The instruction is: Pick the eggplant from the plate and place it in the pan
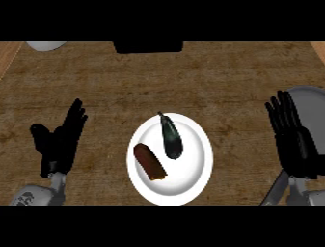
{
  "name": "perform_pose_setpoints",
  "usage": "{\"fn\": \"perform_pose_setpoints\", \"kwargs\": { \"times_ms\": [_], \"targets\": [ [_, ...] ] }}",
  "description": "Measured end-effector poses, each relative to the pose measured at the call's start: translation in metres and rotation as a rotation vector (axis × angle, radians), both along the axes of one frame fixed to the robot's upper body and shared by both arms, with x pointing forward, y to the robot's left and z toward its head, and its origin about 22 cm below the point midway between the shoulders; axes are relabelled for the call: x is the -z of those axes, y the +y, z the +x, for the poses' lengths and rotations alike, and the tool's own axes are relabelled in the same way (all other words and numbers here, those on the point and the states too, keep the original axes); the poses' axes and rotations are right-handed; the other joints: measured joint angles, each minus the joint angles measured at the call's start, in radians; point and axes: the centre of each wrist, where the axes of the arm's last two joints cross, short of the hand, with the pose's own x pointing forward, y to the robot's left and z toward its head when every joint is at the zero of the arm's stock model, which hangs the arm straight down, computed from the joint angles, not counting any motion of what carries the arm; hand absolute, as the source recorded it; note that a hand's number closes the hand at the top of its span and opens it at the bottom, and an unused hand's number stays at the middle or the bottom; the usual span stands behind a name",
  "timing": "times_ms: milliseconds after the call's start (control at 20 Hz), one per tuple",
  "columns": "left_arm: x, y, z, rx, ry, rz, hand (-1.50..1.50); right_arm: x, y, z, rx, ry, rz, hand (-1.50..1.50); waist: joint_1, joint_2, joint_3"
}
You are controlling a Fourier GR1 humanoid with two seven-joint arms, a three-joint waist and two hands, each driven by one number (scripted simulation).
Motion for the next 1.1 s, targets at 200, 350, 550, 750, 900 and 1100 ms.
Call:
{"fn": "perform_pose_setpoints", "kwargs": {
  "times_ms": [200,350,550,750,900,1100],
  "targets": [
    [-0.017,0.004,0.011,0.028,-0.070,0.018,0.00,-0.024,0.026,0.035,-0.176,-0.061,0.058,1.50,0.048,0.020,-0.009],
    [-0.035,0.003,0.022,0.055,-0.142,0.021,0.00,-0.049,0.041,0.061,-0.359,-0.092,0.011,1.50,0.090,0.032,-0.013],
    [-0.049,0.015,0.027,0.066,-0.161,0.001,0.00,-0.046,0.028,0.079,-0.424,-0.123,-0.194,-1.50,0.077,0.033,-0.015],
    [-0.051,0.024,0.025,0.051,-0.167,-0.003,0.00,-0.038,-0.007,0.089,-0.475,-0.117,-0.352,-1.50,0.060,0.031,-0.015],
    [-0.052,0.029,0.023,0.055,-0.168,-0.005,0.00,-0.044,-0.028,0.101,-0.510,-0.130,-0.466,-1.50,0.057,0.031,-0.015],
    [-0.055,0.030,0.022,0.052,-0.165,-0.011,0.00,-0.062,-0.022,0.121,-0.581,-0.180,-0.597,-1.50,0.055,0.030,-0.015]
  ]
}}
